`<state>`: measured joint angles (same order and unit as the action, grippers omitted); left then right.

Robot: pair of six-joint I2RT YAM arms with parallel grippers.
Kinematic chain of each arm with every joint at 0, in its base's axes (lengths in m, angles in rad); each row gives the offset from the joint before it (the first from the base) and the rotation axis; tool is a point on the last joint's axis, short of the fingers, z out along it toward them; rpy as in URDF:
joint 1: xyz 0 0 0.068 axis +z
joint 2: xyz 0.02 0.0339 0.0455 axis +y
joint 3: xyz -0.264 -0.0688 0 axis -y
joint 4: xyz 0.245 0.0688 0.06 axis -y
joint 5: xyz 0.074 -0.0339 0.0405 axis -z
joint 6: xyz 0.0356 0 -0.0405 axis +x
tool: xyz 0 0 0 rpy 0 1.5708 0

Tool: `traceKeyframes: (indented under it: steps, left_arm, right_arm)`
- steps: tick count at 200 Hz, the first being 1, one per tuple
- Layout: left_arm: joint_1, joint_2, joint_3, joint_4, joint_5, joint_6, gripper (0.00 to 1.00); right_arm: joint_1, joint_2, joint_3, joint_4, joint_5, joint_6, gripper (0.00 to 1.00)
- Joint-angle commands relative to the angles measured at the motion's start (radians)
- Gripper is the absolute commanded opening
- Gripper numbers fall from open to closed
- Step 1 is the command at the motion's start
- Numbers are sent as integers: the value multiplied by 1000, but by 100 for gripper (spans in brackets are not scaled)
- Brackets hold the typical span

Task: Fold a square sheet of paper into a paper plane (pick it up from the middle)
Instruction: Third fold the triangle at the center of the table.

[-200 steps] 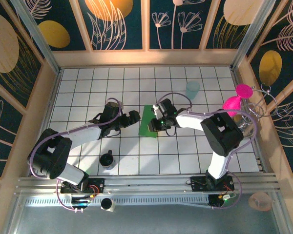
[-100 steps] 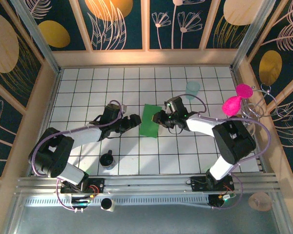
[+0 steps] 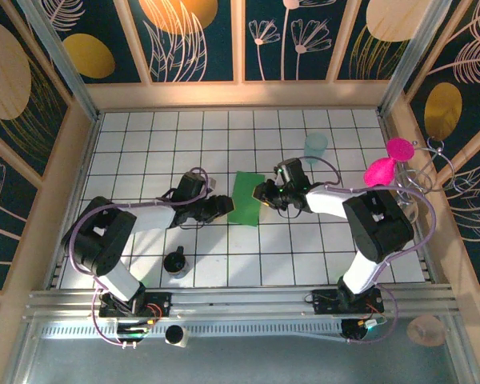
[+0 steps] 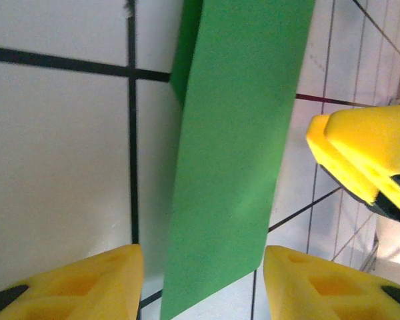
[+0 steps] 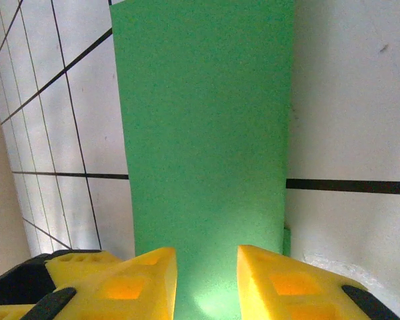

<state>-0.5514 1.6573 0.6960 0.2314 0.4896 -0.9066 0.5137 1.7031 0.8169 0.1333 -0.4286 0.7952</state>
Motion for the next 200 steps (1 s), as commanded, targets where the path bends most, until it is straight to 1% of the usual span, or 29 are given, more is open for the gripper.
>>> traceKeyframes:
  steps: [1, 55, 82, 118, 149, 156, 200]
  left_arm:
    - [-14, 41, 52, -20, 44, 26, 49]
    - [-21, 113, 119, -32, 75, 61, 46]
    - [-18, 143, 178, -80, 68, 116, 46]
    - [-8, 190, 251, -148, 58, 168, 43]
    - [10, 206, 271, -193, 58, 212, 39]
    - [14, 215, 305, -203, 62, 219, 37]
    - [27, 264, 352, -233, 82, 250, 27]
  right_arm:
    - [-4, 6, -19, 28, -18, 9, 31]
    - [-9, 19, -17, 28, -25, -9, 31]
    - [-12, 37, -13, 25, -27, -23, 30]
    - [-15, 64, -5, 14, -27, -45, 29]
    - [-14, 87, 8, -16, -25, -79, 28]
    - [-14, 93, 12, -23, -25, -89, 28]
    - [-15, 105, 18, -41, -15, -120, 27]
